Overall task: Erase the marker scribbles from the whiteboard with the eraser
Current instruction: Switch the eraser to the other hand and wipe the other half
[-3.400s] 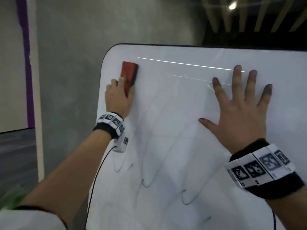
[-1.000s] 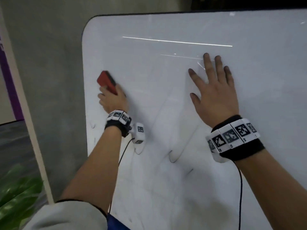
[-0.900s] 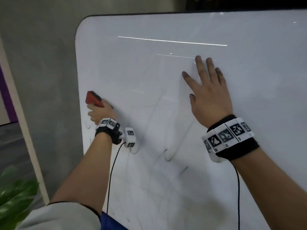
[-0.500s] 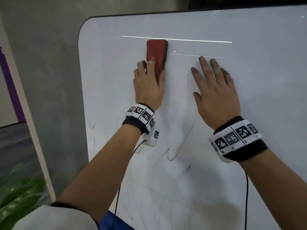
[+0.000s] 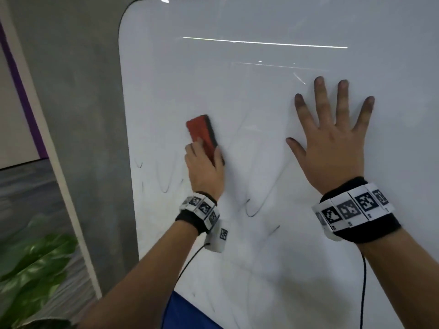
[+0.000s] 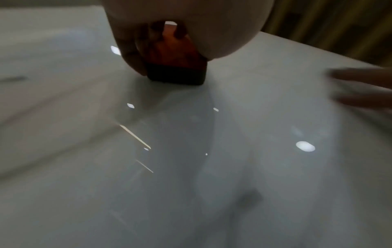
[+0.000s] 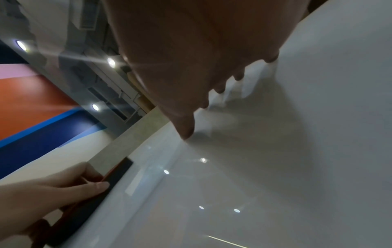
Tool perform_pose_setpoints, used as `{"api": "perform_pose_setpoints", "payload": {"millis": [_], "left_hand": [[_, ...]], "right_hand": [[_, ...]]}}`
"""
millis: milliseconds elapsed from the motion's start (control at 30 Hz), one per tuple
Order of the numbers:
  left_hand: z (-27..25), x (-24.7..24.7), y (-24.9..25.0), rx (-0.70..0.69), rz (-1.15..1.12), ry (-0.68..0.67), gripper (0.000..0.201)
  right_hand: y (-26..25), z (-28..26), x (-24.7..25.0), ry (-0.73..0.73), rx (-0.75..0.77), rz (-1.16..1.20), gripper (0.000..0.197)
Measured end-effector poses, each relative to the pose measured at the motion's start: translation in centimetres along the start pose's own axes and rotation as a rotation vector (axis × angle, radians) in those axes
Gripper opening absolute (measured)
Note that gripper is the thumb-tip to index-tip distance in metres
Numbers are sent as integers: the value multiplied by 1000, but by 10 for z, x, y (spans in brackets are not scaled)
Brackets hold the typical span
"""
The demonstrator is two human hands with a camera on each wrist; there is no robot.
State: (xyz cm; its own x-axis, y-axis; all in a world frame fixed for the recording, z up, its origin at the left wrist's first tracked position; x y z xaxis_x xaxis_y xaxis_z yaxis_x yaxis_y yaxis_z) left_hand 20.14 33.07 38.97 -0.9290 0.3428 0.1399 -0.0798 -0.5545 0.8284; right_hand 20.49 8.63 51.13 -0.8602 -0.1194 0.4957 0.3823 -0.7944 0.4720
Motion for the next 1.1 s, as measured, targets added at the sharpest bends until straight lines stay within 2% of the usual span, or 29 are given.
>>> {"api": "perform_pose_setpoints", "payload": {"millis": [67, 133, 200, 300, 333, 367, 400, 433, 533, 567, 633, 700, 767, 800, 833, 900, 1000, 1100], "left_hand": [[-23, -7, 4, -137, 17, -76, 53], [-12, -5, -15, -84, 17, -69, 54], [12, 3, -55, 143, -8, 7, 52], [37, 18, -117, 658, -70, 99, 48], [40, 21, -125, 752, -58, 93, 48], [41, 22, -126, 788, -36, 71, 48], [39, 20, -121, 765, -17, 57, 48], [35, 17, -109, 681, -11, 54, 49], [1, 3, -68, 237, -25, 7, 47], [-9, 0, -65, 158, -38, -26, 47], [-10, 0, -76, 152, -62, -43, 50], [2, 3, -101, 360, -95, 13, 50], [11, 7, -118, 688, -129, 73, 47], [12, 7, -117, 797, -126, 85, 45], [12, 7, -111, 843, -123, 85, 44], [9, 7, -87, 763, -151, 82, 45], [5, 3, -35, 390, -252, 31, 52], [12, 2, 42, 9, -305, -39, 53]], "right_hand": [[-2, 0, -1, 7, -15, 17, 76], [-6, 1, -2, 12, -34, 36, 75], [-10, 1, -1, 19, -54, 44, 76], [-14, 1, -1, 17, -67, 43, 76], [-14, 1, -1, 14, -67, 43, 76], [-14, 1, -1, 11, -67, 41, 76], [-15, 1, -1, 9, -67, 40, 76], [-16, 1, -1, 10, -67, 41, 76], [-18, 0, -2, 23, -80, 47, 77], [-19, 0, -3, 24, -81, 49, 77], [-19, -1, -4, 22, -76, 47, 76], [-18, -2, -5, 16, -70, 37, 75], [-19, -3, -5, 9, -73, 36, 75], [-21, -3, -5, 8, -76, 37, 75], [-23, -3, -4, 8, -80, 40, 75], [-26, -4, -4, 12, -87, 41, 76], [-28, -5, -4, 25, -87, 43, 75], [-27, -6, -5, 24, -77, 46, 74]]}}
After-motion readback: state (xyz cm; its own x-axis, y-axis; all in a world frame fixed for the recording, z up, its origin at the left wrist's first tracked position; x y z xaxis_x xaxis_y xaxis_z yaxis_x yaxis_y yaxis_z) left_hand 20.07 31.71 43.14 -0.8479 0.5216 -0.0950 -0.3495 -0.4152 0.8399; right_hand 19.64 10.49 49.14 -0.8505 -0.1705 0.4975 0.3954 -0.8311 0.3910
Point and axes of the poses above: each hand's wrist, its own z-axis towards the middle knuckle, its own x-axis out of the back of the hand, y = z × x, the point moved 4 cm from there along z, towards the middle knuckle, and after that the axes turned 11 degrees about x, right-handed, at the moved point
